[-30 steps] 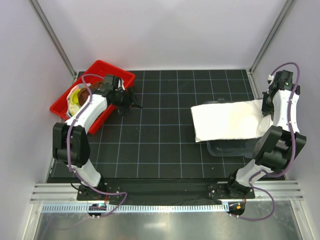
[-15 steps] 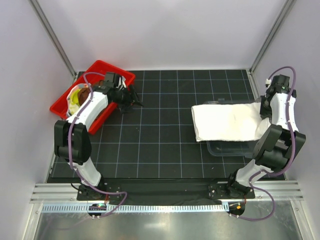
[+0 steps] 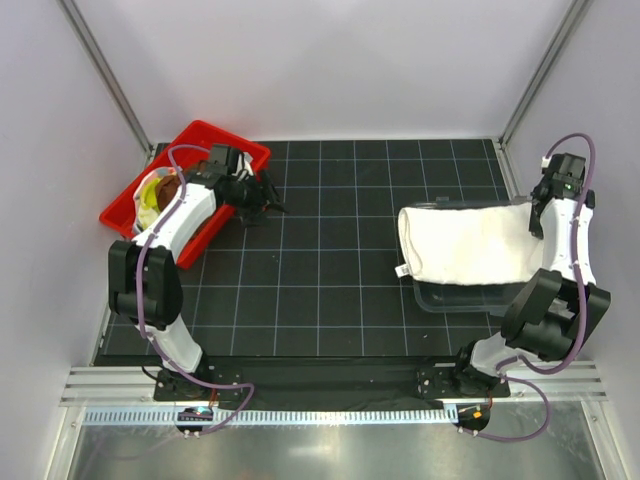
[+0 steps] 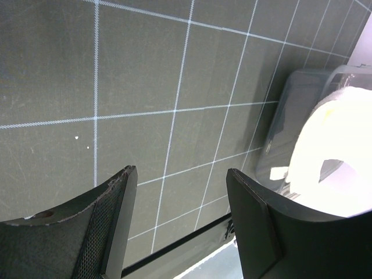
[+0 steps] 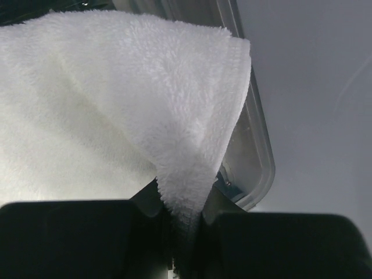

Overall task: Fold and stack the towels
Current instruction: Neatly place the folded towel into the bin, then grab crumpled towel, then move the towel to the center of the board, then flatten out the crumpled towel

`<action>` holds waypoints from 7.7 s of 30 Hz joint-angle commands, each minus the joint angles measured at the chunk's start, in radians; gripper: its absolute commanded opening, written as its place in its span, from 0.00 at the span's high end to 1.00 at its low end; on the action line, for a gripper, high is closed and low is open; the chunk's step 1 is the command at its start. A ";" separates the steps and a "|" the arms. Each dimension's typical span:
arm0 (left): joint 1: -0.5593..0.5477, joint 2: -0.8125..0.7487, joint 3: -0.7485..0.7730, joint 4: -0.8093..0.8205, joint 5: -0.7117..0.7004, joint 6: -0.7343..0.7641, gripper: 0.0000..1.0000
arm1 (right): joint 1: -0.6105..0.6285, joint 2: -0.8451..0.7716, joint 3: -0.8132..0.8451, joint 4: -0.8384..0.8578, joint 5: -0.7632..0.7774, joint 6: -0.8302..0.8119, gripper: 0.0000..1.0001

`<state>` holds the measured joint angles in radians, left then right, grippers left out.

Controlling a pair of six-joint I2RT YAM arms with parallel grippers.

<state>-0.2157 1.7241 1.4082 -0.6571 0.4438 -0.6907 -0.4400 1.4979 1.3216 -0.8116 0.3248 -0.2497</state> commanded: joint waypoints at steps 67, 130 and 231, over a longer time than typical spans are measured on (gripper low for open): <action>-0.002 -0.302 -0.166 0.022 -0.111 0.005 0.31 | 0.352 -0.004 -0.519 0.333 -0.573 0.721 0.70; 0.063 -0.191 0.539 -0.078 0.070 0.094 1.00 | 0.695 -0.169 0.197 0.101 -0.618 0.672 0.01; -0.211 -0.192 -0.092 -0.010 0.016 0.626 0.33 | 0.894 0.139 -0.133 0.256 -0.679 0.707 0.99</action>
<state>-0.3954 1.5047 1.2610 -0.6464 0.3279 -0.2455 0.4919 1.6005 1.1423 -0.6235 -0.2283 0.4713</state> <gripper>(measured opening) 0.676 0.035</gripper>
